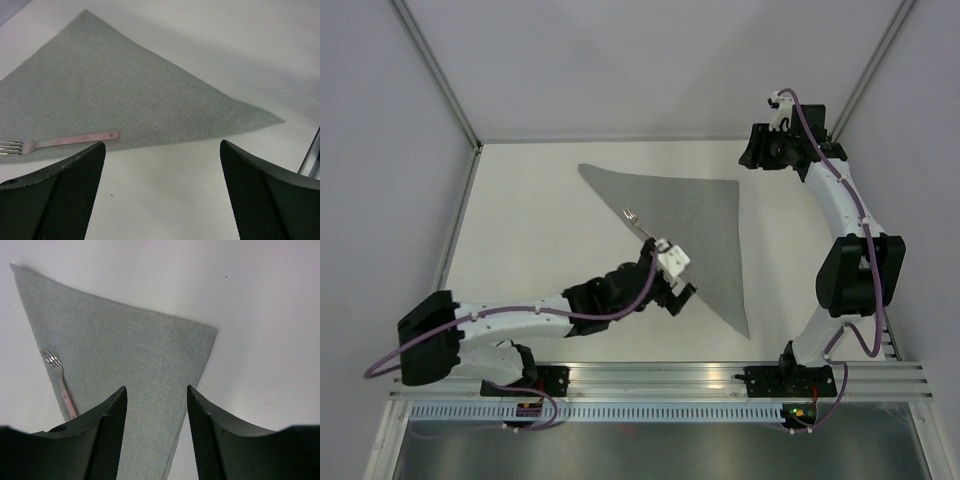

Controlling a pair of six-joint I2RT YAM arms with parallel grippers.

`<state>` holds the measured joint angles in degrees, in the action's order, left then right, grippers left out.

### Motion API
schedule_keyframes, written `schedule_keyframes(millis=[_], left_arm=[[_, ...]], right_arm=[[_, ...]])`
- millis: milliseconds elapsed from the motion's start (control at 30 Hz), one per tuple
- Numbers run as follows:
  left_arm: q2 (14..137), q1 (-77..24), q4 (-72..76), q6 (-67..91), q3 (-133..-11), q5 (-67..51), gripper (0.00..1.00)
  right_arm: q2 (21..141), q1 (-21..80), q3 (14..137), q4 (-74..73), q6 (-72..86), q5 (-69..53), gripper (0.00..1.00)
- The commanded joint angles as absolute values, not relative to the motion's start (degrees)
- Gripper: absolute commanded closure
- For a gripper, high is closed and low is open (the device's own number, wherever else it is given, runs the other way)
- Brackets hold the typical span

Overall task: Fold the napkin, place the utensils inside, and roll it up
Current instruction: Fold the napkin

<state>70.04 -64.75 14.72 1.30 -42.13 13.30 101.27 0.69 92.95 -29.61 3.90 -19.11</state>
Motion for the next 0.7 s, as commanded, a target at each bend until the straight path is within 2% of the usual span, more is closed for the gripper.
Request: schedule_keyframes(millis=[0, 133, 233, 467, 667], left_arm=[[79.25, -73.9, 24.59, -12.9, -41.92, 27.4, 0.01], [89.54, -80.85, 42.57, -24.15, -39.21, 28.75, 0.01], [93.95, -82.26, 51.21, -27.07, -37.97, 22.43, 0.02], [103.35, -82.79, 58.79, -27.24, -40.51, 13.01, 0.09], [109.51, -83.67, 57.13, -26.72, -44.82, 9.41, 0.16]], right_arm=[[99.67, 0.35, 93.52, -30.15, 6.33, -22.85, 0.43], [100.46, -2.2, 93.34, -30.06, 6.5, -23.55, 0.44], [100.55, -2.72, 92.99, -29.71, 6.77, -23.82, 0.45], [100.28, -3.34, 92.37, -29.09, 7.29, -24.26, 0.45], [100.2, -3.95, 92.29, -28.83, 7.56, -24.43, 0.45]])
